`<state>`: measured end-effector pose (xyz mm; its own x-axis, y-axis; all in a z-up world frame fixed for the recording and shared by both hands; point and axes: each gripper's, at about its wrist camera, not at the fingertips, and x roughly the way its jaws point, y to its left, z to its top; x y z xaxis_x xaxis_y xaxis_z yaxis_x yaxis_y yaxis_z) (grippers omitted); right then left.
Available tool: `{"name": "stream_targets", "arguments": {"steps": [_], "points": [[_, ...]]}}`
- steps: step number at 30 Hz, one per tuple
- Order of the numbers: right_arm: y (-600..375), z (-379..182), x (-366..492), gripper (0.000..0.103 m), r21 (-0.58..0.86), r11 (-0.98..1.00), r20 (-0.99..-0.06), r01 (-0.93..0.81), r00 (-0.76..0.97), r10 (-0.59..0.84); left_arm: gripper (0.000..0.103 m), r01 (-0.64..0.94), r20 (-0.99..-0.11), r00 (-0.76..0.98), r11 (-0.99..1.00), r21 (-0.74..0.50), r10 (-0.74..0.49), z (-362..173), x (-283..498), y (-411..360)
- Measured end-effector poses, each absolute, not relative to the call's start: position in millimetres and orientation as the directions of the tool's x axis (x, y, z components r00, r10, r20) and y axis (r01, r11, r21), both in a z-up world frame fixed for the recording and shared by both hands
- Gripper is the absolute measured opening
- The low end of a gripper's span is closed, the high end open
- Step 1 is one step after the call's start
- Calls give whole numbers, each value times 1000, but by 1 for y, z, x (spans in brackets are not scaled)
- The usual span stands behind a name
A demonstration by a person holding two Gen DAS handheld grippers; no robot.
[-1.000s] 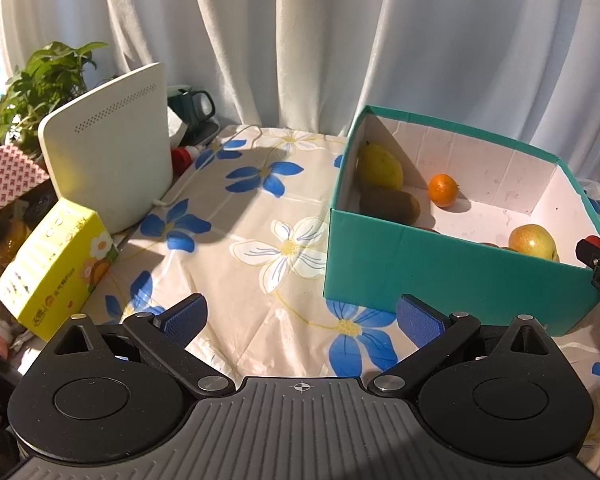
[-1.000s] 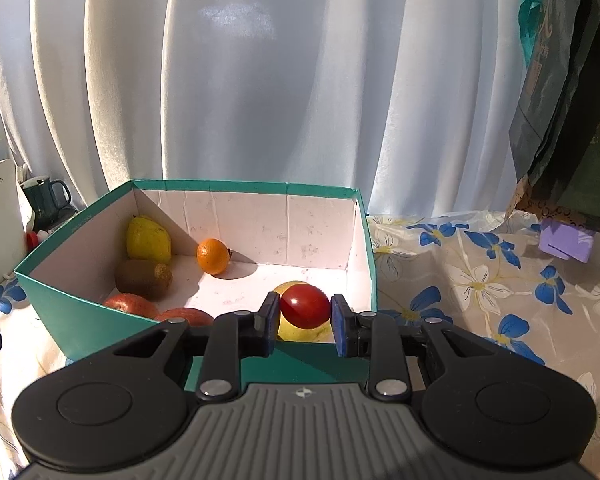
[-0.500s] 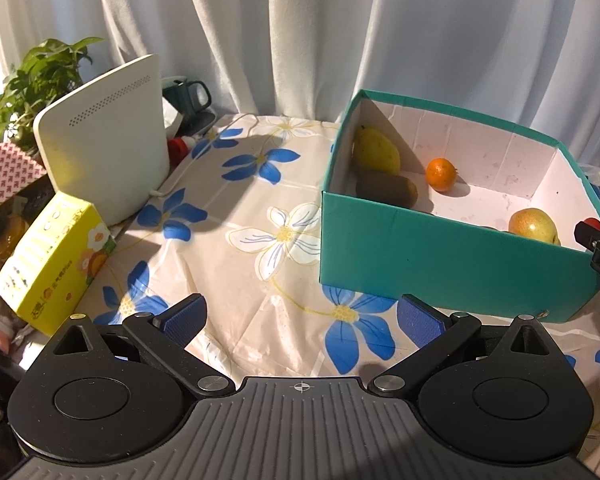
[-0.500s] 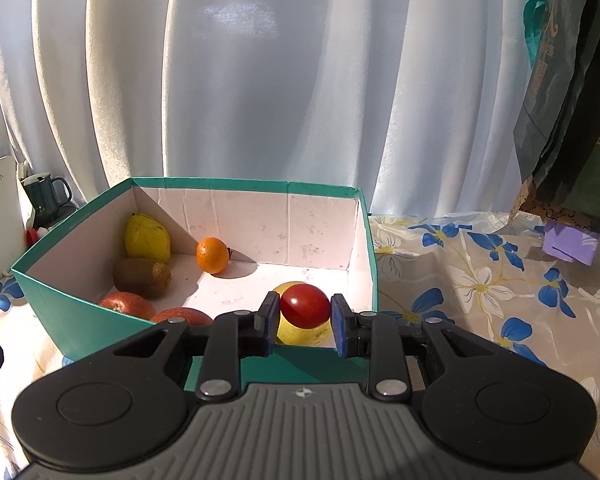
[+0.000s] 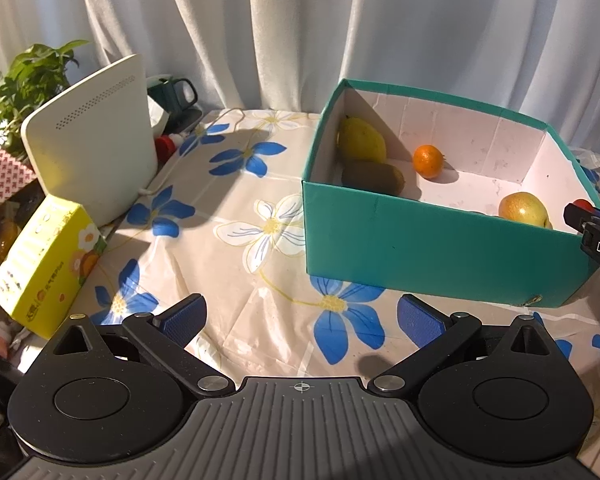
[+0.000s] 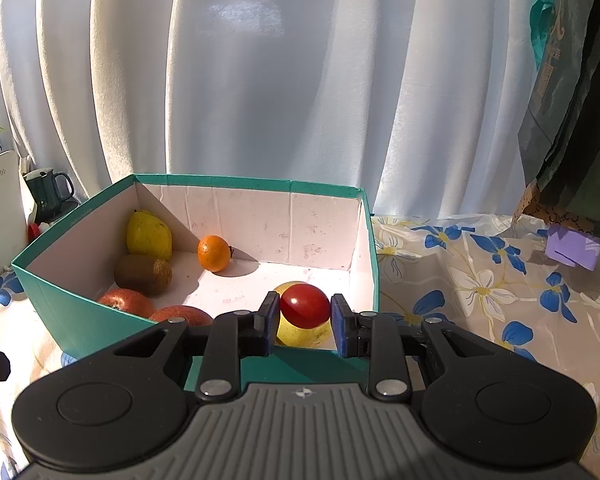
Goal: Organize fruits
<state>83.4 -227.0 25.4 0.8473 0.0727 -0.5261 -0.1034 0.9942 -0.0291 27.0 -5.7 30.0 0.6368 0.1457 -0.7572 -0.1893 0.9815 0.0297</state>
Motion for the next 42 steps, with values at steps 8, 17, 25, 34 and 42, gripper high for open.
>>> {"name": "stream_targets", "arguments": {"steps": [8, 17, 25, 34, 42], "points": [[-227, 26, 84, 27, -35, 993, -529, -111, 845, 76, 103, -190, -764, 629, 981, 32, 147, 30, 27, -7], [-231, 29, 80, 65, 6, 992, -528, -129, 842, 113, 103, -159, -782, 606, 985, 63, 147, 28, 29, -13], [-226, 42, 59, 103, 53, 986, -554, -156, 817, 159, 103, -127, -798, 581, 986, 105, 160, 24, 26, -15], [-235, 48, 26, 103, 90, 994, -667, -66, 737, 109, 103, -62, -794, 600, 995, 77, 99, 28, 23, -23], [-248, 43, 23, 103, 113, 993, -762, -42, 637, 114, 103, -33, -833, 547, 997, 76, 81, 27, 31, -27]]}}
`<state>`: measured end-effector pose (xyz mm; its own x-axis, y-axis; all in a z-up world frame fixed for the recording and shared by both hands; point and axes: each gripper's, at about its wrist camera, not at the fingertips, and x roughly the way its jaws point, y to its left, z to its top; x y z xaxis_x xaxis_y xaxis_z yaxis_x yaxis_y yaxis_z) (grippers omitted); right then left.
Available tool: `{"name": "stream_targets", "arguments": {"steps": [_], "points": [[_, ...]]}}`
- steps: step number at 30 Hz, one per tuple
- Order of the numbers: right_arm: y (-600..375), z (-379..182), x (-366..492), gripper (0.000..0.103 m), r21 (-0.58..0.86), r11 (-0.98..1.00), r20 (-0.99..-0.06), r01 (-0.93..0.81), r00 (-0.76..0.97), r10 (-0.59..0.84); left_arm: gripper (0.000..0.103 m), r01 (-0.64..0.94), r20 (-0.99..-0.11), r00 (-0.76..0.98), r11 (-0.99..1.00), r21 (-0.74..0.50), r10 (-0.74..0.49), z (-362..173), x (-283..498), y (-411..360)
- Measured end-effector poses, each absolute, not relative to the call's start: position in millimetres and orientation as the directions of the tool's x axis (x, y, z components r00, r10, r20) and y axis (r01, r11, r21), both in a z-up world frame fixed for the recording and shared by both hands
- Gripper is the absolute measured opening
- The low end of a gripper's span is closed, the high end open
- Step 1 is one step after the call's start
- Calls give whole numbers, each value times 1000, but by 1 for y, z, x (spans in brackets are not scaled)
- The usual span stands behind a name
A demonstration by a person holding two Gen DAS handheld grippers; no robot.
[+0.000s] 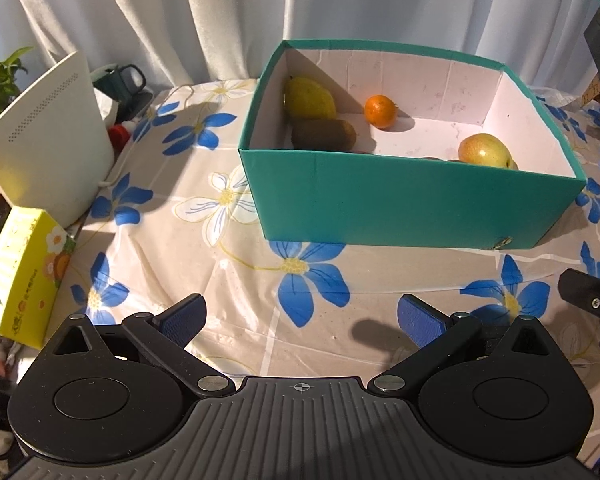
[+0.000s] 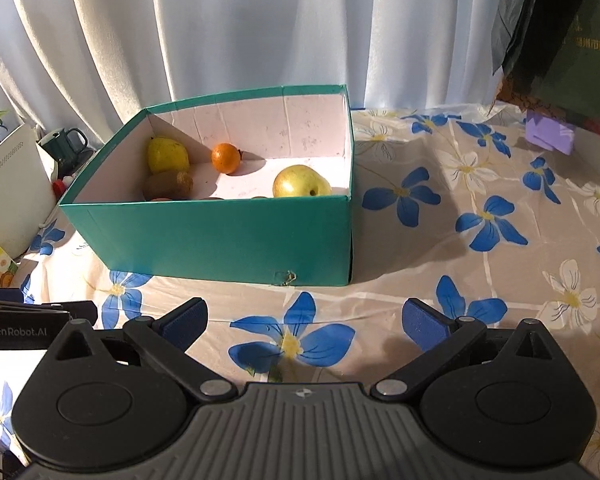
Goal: Organize fruits
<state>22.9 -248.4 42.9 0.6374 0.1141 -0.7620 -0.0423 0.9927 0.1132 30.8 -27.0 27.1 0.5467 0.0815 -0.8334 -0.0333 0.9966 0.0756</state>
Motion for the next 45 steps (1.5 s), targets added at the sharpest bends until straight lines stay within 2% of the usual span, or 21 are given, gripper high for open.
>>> {"name": "stream_targets", "arguments": {"steps": [10, 23, 31, 37, 45], "points": [[-243, 44, 36, 103, 152, 988, -837, -9, 531, 133, 103, -25, -802, 575, 984, 177, 159, 36, 34, -35], [-223, 61, 55, 103, 128, 990, -860, -54, 491, 139, 103, 51, -864, 485, 982, 182, 135, 38, 53, -51], [-221, 50, 81, 103, 94, 995, -905, -28, 413, 97, 103, 58, -866, 448, 960, 274, 220, 34, 77, -63], [-224, 40, 98, 103, 57, 998, -926, 1, 373, 52, 103, 59, -878, 445, 972, 226, 177, 38, 93, -58], [-221, 30, 115, 103, 40, 999, -937, -8, 346, 40, 103, -6, -918, 388, 996, 91, 87, 37, 118, -40]]}}
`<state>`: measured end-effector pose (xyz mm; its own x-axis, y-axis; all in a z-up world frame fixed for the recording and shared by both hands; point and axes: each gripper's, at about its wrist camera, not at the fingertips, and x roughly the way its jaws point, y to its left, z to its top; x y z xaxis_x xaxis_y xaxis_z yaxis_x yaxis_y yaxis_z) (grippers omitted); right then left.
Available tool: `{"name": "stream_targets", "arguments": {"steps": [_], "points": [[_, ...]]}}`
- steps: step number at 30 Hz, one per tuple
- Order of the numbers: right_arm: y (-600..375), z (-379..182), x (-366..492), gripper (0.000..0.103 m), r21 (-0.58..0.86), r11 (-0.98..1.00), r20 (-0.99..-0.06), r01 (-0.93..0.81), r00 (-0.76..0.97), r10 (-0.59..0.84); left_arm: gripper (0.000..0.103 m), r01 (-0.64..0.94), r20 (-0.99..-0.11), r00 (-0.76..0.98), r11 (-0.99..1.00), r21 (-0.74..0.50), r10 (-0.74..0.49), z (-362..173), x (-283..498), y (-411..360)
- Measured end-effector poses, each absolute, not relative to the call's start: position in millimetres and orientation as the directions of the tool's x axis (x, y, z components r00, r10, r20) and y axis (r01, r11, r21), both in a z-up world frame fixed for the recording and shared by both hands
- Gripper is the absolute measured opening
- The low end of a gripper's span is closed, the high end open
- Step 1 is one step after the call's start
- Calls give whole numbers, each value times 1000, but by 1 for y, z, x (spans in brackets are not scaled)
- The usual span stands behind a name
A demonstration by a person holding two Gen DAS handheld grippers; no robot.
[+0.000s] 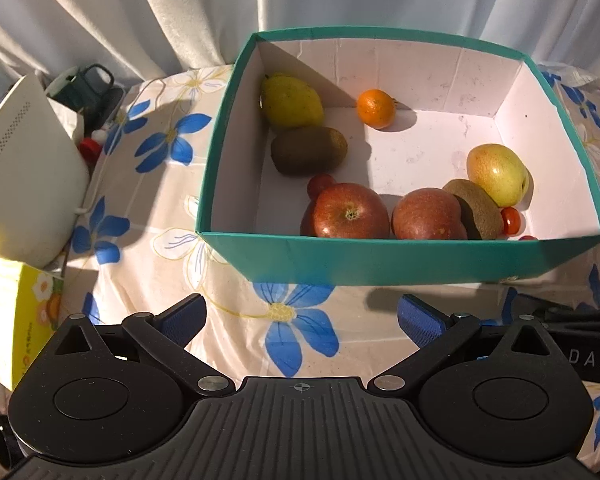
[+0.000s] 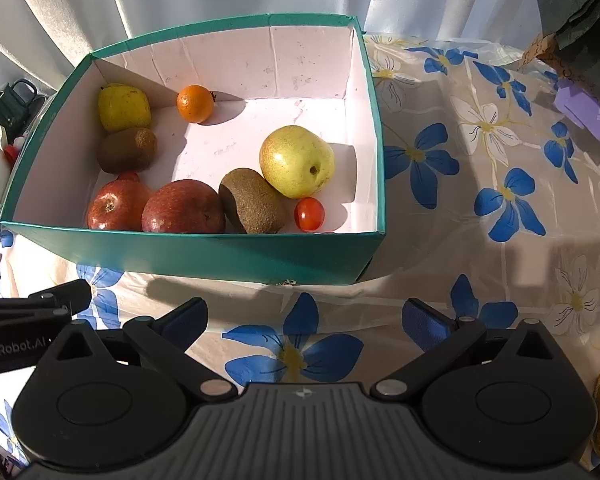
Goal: Organize fruits
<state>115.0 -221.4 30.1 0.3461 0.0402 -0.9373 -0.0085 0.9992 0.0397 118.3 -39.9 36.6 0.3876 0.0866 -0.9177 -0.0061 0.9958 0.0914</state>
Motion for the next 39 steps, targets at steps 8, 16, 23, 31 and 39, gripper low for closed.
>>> {"name": "stream_targets", "arguments": {"steps": [8, 16, 23, 31, 39], "points": [[-219, 26, 128, 103, 22, 1000, -945, -23, 326, 28, 103, 2, -919, 370, 990, 144, 133, 27, 129, -48], [-218, 23, 139, 103, 0, 1000, -947, -30, 321, 10, 103, 42, -918, 349, 975, 217, 189, 19, 135, -60], [-218, 26, 140, 103, -11, 999, -943, -44, 333, 4, 103, 52, -926, 332, 977, 207, 178, 17, 136, -61], [-217, 26, 140, 103, -18, 998, -942, -54, 336, 2, 103, 52, -928, 327, 977, 207, 179, 17, 137, -61], [-218, 27, 141, 103, -20, 998, -942, -56, 336, 0, 103, 59, -929, 323, 975, 212, 182, 16, 138, -63]]}}
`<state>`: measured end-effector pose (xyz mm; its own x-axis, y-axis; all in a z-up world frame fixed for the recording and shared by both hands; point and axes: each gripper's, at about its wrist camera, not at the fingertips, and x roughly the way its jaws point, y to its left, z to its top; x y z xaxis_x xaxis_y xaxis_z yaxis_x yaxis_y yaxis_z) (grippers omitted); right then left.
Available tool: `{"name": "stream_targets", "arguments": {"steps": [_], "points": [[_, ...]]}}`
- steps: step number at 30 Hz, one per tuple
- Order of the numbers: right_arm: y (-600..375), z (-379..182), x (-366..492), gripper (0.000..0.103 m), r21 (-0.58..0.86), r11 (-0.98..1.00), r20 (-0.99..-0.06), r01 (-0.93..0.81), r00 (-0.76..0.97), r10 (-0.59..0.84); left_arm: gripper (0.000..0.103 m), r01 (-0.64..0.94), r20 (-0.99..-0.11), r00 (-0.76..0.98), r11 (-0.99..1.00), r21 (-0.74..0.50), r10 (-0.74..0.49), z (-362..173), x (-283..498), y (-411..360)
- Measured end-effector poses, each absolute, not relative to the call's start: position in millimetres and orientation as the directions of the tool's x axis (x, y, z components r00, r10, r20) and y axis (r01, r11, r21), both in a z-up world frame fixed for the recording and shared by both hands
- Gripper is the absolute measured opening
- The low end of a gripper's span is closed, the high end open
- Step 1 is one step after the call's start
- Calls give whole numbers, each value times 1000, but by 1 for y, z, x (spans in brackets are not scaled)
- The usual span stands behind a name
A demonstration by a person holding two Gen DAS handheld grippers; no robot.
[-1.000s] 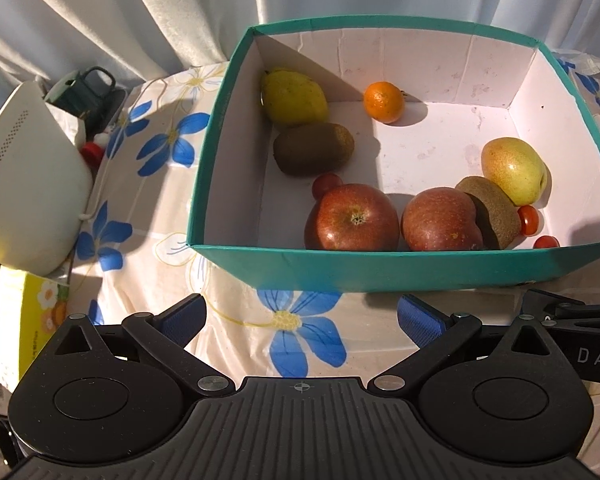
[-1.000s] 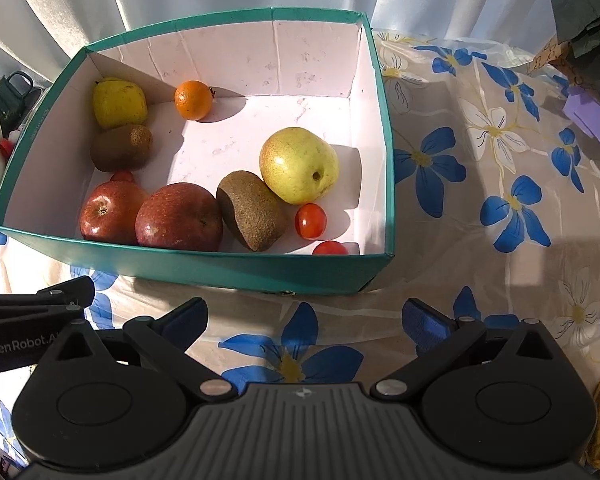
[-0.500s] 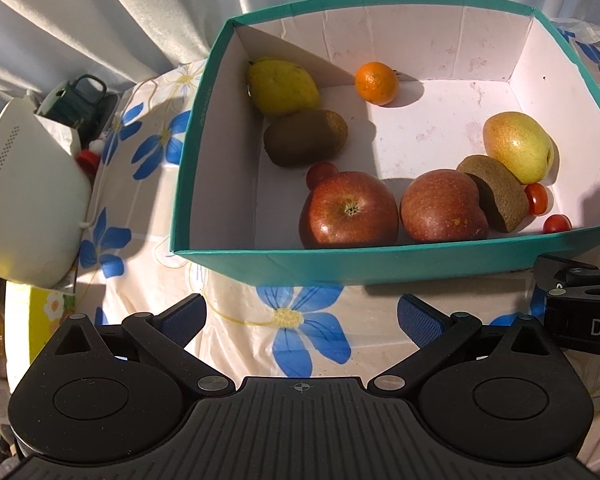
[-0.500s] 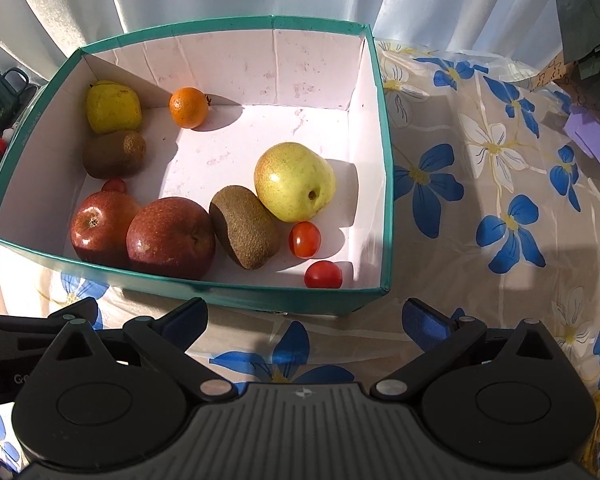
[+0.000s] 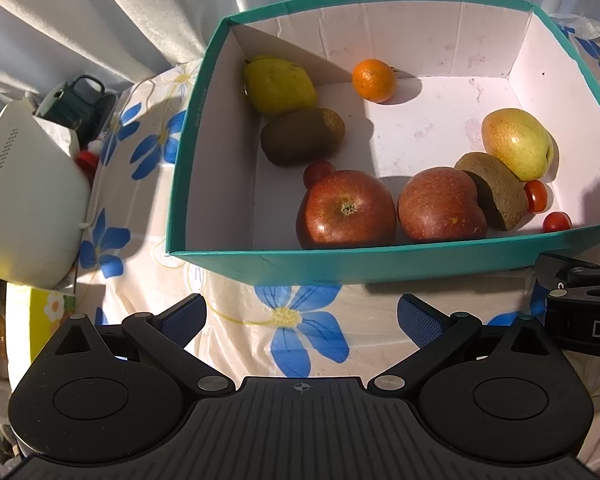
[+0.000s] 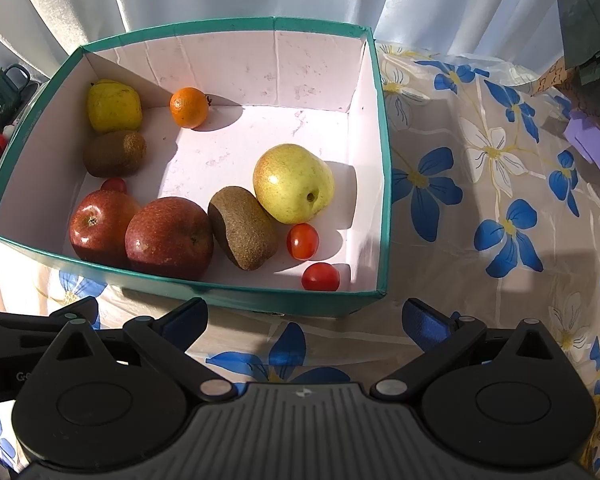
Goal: Organize fruits
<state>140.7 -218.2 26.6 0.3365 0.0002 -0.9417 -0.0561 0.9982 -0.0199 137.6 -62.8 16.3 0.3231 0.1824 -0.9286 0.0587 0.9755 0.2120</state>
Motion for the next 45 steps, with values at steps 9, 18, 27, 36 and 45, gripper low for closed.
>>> {"name": "stream_targets", "arguments": {"steps": [9, 18, 27, 36, 45], "points": [[-219, 26, 141, 103, -21, 998, -942, -57, 335, 0, 103, 64, -931, 317, 975, 213, 182, 16, 138, -64], [-219, 27, 141, 103, -27, 998, -941, -61, 338, -5, 103, 66, -932, 313, 975, 213, 182, 15, 138, -63], [-218, 27, 143, 103, -29, 998, -943, -63, 333, -6, 103, 68, -932, 310, 974, 216, 185, 15, 139, -63], [-217, 27, 143, 103, -33, 997, -943, -66, 333, -9, 103, 74, -933, 308, 973, 219, 186, 14, 140, -63], [-217, 26, 143, 103, -34, 997, -944, -67, 330, -10, 103, 80, -929, 314, 970, 231, 195, 13, 141, -63]]}}
